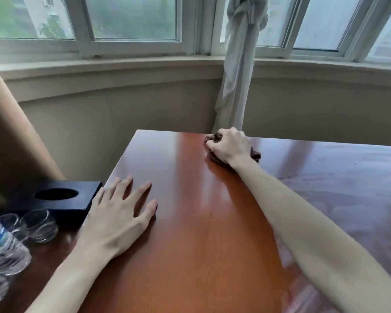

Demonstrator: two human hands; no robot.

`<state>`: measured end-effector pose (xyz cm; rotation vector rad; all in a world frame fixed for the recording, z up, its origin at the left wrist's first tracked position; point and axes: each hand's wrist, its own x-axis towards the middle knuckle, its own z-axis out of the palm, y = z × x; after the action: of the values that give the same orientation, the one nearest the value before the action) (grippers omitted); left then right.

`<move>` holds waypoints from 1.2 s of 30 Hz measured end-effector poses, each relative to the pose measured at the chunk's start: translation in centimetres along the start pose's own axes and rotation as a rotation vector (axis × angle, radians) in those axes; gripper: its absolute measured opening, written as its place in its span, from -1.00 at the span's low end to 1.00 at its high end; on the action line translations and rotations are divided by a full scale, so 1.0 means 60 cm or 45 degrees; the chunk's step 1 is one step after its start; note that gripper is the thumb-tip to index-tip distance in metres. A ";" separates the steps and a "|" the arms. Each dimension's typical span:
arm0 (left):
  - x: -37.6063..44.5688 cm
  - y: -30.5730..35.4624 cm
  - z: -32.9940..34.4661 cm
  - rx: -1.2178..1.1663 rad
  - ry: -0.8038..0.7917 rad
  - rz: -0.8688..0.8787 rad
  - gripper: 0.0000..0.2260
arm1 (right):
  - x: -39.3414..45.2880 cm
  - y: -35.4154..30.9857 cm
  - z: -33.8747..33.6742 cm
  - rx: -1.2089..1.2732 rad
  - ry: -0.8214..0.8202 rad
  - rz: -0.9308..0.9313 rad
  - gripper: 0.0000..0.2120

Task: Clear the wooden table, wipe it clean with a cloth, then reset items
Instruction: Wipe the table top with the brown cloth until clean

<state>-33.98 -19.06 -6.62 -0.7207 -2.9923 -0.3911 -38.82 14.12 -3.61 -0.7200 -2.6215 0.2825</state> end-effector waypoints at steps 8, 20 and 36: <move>0.001 -0.001 0.002 0.001 0.024 -0.012 -0.31 | 0.107 -0.023 0.044 -0.024 0.025 0.033 -0.62; -0.019 0.012 -0.026 -0.085 -0.060 0.016 -0.37 | -0.443 -0.103 -0.132 0.237 -0.194 -0.879 -0.70; 0.000 -0.001 0.006 -0.045 0.067 0.013 -0.37 | 0.055 -0.167 0.081 -0.016 -0.020 -0.231 -0.65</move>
<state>-33.98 -19.06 -6.97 -0.7161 -2.9384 -0.4562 -47.95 6.94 -3.90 -0.4813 -2.6834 0.2189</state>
